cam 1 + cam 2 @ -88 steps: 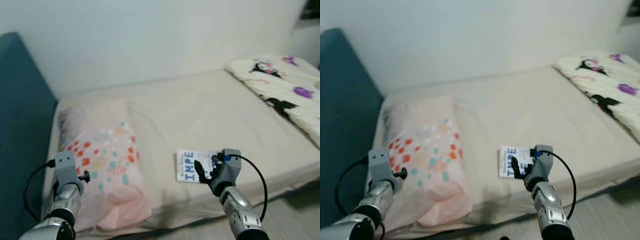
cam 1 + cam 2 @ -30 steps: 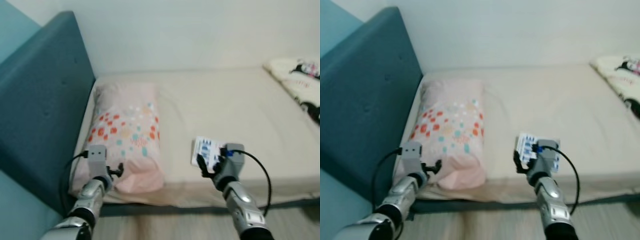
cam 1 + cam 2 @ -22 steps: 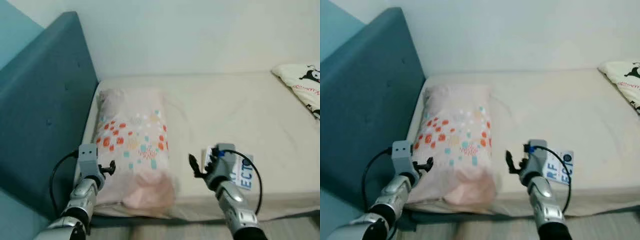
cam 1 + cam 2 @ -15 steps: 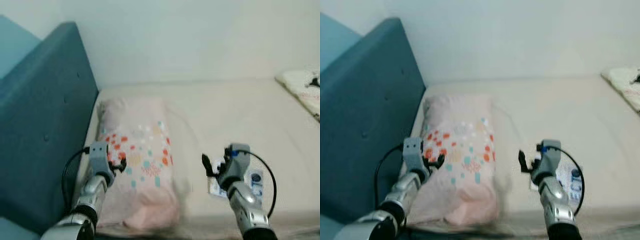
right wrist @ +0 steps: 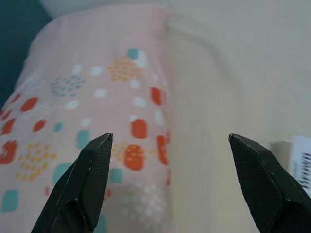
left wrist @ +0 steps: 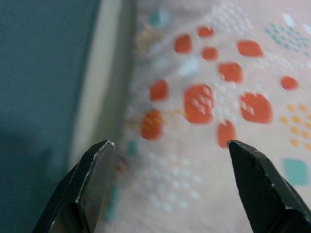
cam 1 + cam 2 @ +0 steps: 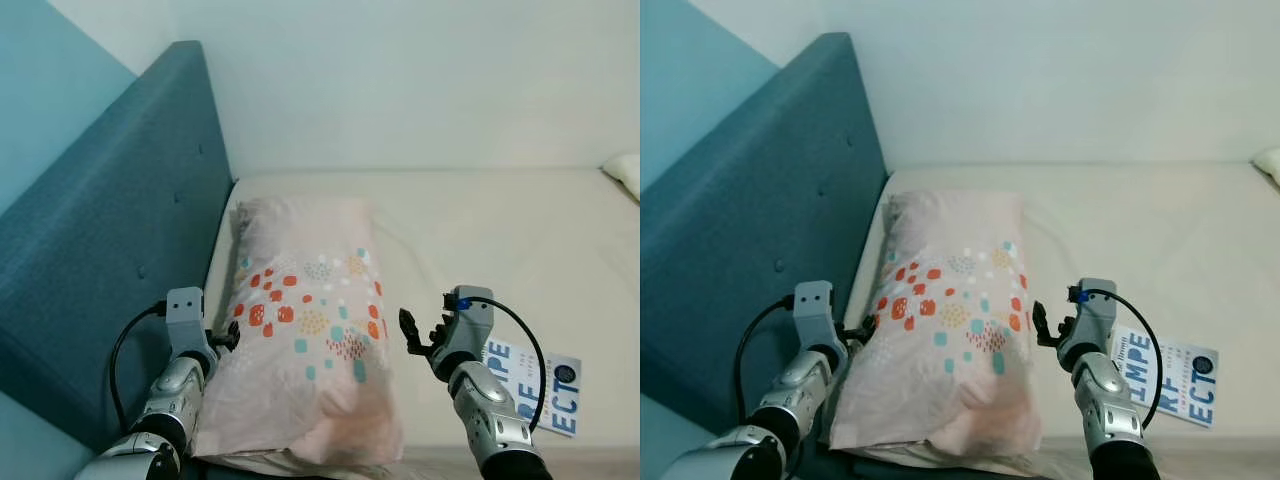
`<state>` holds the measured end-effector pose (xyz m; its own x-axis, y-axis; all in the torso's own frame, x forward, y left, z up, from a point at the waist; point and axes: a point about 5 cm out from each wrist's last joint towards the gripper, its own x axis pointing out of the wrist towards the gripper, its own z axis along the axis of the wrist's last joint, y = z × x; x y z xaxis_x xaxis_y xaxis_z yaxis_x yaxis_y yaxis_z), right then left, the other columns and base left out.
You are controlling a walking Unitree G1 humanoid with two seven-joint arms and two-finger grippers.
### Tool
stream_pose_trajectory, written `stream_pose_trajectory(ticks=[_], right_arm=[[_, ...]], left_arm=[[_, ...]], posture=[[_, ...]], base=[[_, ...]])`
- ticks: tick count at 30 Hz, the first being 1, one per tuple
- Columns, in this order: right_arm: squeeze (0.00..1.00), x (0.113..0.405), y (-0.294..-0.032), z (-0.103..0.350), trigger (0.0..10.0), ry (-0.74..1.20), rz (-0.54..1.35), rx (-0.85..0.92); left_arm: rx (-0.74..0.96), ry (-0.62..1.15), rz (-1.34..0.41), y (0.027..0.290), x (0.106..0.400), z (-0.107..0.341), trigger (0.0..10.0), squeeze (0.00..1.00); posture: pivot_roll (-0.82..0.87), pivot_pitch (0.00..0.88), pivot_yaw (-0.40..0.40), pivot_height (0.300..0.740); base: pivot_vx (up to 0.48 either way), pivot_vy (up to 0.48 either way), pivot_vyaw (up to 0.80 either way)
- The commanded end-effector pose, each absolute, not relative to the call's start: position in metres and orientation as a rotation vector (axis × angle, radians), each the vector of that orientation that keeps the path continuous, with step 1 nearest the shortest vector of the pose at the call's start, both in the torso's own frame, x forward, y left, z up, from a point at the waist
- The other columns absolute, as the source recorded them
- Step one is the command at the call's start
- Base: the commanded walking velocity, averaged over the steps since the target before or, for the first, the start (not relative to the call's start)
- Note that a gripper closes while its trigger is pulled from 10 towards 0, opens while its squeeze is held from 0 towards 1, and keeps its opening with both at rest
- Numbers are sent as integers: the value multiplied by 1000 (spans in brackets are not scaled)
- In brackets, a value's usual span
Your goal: Clean up the room
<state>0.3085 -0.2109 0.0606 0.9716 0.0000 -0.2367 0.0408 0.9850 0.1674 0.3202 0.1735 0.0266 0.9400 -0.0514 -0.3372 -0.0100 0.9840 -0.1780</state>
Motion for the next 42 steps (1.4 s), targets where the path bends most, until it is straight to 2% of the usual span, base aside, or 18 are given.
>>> stream_pose_trajectory(ticks=[1,3,7,13,34,39,42], right_arm=[[0,307,-215,57,10000,267,-40,186],[0,308,-217,59,10000,260,-43,187],[0,309,-218,61,10000,254,-43,187],[0,311,-218,68,10000,230,-35,189],[0,311,-213,87,10000,144,28,182],[0,311,-214,88,10000,134,28,181],[0,309,-213,95,10000,94,37,200]], left_arm=[[-234,411,-64,166,310,13,10000,0],[-246,408,-112,156,309,12,10000,0],[-224,403,-110,153,310,13,10000,0],[-194,388,-17,160,314,17,10000,0],[-16,427,25,165,308,10,10000,0],[-9,427,19,164,307,9,10000,0],[89,430,-42,157,305,7,10000,0]], posture=[[-112,94,57,700],[-112,95,56,690],[-117,96,54,680],[-123,103,55,655],[-138,114,60,591],[-138,114,60,591],[-141,117,65,591]], base=[[0,0,0],[0,0,0],[0,0,0],[0,0,0],[0,0,0],[0,0,0],[0,0,0]])
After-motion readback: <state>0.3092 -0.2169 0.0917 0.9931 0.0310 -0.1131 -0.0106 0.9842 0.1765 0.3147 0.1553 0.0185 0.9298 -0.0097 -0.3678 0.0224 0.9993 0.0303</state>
